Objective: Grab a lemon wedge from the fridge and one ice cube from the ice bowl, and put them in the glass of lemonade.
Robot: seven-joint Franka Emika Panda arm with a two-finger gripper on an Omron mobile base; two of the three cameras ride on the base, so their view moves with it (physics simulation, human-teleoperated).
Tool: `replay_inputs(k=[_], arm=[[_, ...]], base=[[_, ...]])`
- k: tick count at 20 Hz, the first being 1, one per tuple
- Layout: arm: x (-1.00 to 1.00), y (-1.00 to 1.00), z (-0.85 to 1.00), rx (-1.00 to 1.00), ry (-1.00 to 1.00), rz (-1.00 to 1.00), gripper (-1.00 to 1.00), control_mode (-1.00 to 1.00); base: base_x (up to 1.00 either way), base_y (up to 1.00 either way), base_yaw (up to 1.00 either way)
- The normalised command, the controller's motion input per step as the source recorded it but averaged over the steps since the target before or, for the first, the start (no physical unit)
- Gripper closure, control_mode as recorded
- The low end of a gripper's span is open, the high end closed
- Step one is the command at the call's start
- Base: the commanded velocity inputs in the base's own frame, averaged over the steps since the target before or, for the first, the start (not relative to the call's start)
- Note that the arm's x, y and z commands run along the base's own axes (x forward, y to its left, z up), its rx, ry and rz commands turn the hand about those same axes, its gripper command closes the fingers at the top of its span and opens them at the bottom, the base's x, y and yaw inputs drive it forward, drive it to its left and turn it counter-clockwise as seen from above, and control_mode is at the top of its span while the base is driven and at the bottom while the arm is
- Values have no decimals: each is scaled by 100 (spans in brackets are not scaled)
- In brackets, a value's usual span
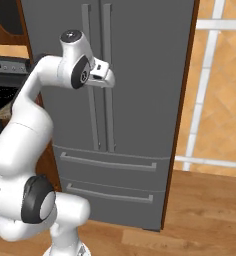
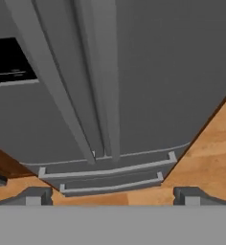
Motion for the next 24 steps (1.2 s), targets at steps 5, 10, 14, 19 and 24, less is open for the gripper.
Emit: replay_inputs(k=[5, 10, 14, 19, 24], arm=[[54, -7, -6, 3, 0, 1, -100, -100], [58, 0, -14, 0, 0, 1, -100, -100], [75, 0, -23, 0, 0, 0, -100, -100], [78, 0, -20, 0, 0, 3, -100, -100], [65, -5, -18, 0, 0, 3, -100, -100]], base=[[0, 0, 0], [0, 0, 0], [0, 0, 0], [0, 0, 0], [0, 0, 0]])
